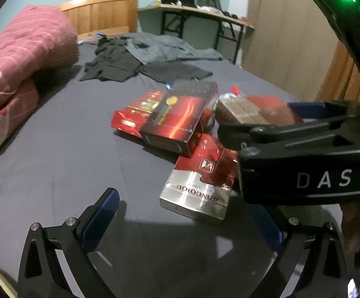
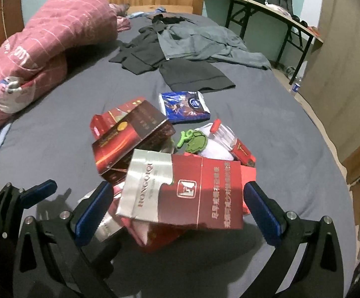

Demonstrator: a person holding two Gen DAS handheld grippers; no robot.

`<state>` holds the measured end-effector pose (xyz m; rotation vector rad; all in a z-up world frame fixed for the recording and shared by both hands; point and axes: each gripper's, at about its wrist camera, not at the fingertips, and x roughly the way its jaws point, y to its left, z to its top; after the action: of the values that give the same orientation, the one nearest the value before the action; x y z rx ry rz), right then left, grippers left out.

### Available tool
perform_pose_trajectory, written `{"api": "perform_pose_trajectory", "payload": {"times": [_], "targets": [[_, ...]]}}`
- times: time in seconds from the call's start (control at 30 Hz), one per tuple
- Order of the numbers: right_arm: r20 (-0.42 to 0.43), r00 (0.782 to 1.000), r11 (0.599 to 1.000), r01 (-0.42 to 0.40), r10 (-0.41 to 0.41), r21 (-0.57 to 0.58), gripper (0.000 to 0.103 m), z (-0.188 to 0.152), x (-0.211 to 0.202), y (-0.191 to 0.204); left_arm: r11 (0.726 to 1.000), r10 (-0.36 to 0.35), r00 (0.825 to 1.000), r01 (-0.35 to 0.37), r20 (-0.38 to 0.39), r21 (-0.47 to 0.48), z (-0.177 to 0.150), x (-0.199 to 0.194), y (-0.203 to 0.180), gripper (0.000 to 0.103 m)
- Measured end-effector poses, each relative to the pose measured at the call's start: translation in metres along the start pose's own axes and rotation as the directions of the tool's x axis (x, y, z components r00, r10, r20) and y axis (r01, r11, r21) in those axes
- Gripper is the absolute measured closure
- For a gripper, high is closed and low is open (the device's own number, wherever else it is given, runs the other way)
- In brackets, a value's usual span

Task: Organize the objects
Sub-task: 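Grasp the silver-red Hongqiqu pack with the left gripper while the right grasps another Hongqiqu pack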

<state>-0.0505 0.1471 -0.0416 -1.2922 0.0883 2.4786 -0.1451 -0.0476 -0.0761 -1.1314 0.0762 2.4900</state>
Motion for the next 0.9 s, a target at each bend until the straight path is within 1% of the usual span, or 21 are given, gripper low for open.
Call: {"api": "perform_pose_trajectory", "payload": {"times": [0.1,0.23,0.27,0.3,0.33,0.37,0.43,0.47,0.57,0.7,0.9], "targets": [[-0.018,1.000,1.000,0.003,-0.003,0.006,0.000,0.001,0.010,0.001,0.999,-0.007,0.999,0.008,-0.031,0.035,0.010,0.017,0.002,0.000],[-0.014,1.000,1.000,0.007,-0.007,0.009,0.000,0.002,0.016,0.000,0.997,0.015,0.999,-0.012,-0.046,0.071,0.025,0.037,-0.002,0.000],[-0.012,1.000,1.000,0.002,-0.002,0.009,0.000,0.002,0.017,-0.001,0.997,0.017,0.999,-0.013,-0.051,0.075,0.027,0.041,-0.005,0.002],[-0.012,1.000,1.000,-0.006,0.006,0.009,0.003,0.003,0.019,-0.002,0.997,0.015,0.998,-0.011,-0.057,0.080,0.030,0.047,-0.006,0.004],[-0.014,1.000,1.000,-0.012,0.012,0.010,0.014,0.003,0.020,-0.004,0.997,0.011,0.998,-0.007,-0.055,0.080,0.032,0.050,-0.009,0.011],[-0.015,1.000,1.000,-0.015,0.015,0.011,0.015,0.003,0.022,-0.006,0.997,0.005,0.998,-0.001,-0.056,0.081,0.033,0.053,-0.012,0.025],[-0.008,0.999,0.999,-0.039,0.039,0.010,0.015,0.003,0.022,-0.010,0.996,-0.011,0.999,0.015,-0.050,0.083,0.035,0.056,-0.015,0.041],[0.002,0.999,0.999,-0.049,0.049,0.008,0.015,0.003,0.020,-0.012,0.996,-0.008,0.999,0.012,-0.036,0.092,0.033,0.053,-0.020,0.044],[0.014,0.997,0.997,-0.075,0.075,0.024,0.015,0.002,0.017,-0.023,0.995,-0.031,0.999,0.032,-0.015,0.096,0.028,0.046,-0.027,0.047],[0.034,0.995,0.995,-0.098,0.097,0.033,0.015,-0.005,0.007,-0.038,0.999,-0.029,0.999,0.030,-0.020,0.045,0.020,0.040,-0.030,0.047],[0.066,0.990,0.991,-0.130,0.127,0.036,0.015,-0.017,-0.012,-0.056,0.999,0.039,0.999,-0.040,-0.008,-0.005,0.004,0.022,-0.034,0.047]]}}
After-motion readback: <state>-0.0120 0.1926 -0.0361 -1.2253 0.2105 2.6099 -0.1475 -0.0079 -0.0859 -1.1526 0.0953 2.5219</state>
